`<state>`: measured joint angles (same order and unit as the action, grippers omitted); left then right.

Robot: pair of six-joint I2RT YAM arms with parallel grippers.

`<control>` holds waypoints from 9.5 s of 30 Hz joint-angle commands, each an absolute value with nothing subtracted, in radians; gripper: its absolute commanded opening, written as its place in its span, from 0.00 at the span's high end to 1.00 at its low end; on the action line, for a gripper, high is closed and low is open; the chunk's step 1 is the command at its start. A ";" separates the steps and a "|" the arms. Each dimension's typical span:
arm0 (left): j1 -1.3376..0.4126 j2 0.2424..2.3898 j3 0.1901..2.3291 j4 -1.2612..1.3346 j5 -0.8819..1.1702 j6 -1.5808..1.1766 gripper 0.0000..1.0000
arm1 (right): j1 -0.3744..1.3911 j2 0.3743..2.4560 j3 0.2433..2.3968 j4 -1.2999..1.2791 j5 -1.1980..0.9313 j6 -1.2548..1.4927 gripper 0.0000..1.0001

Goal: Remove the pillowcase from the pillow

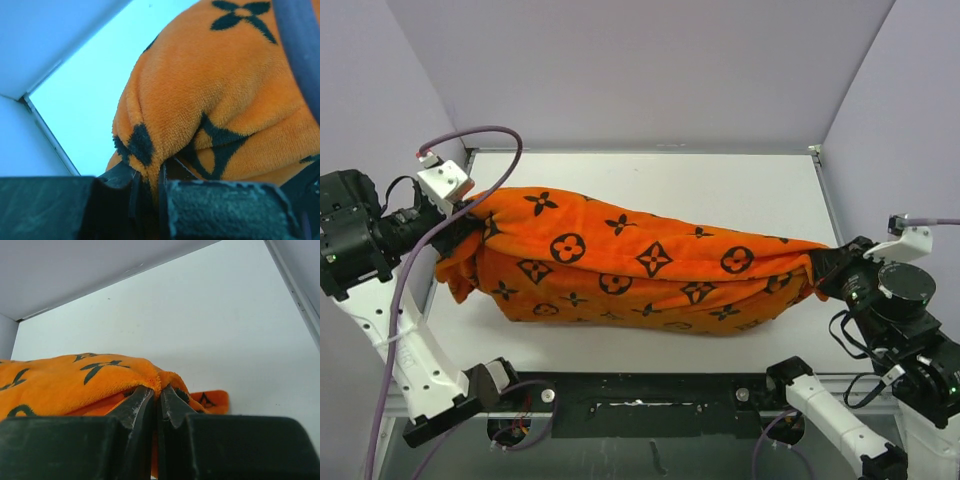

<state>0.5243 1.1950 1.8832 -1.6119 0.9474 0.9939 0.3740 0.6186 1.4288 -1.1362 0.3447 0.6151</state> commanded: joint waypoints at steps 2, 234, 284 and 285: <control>0.407 1.244 2.022 -1.579 1.042 0.791 1.00 | 0.378 0.761 1.474 -1.031 0.449 0.581 1.00; -0.655 1.416 2.460 -1.003 0.483 0.535 1.00 | 0.494 1.388 1.597 -0.158 -0.110 0.369 0.02; -0.738 1.575 2.322 -0.603 0.416 0.180 1.00 | 0.929 1.192 1.312 0.006 0.584 0.117 0.02; -0.739 1.574 2.328 -0.613 0.418 0.180 1.00 | 0.933 1.207 1.308 0.039 0.579 0.056 0.02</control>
<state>-0.7315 1.6085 2.2696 -0.6289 0.4095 0.1768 0.9539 1.1713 1.2701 -0.1345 0.5339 0.1406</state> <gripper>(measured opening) 0.031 0.979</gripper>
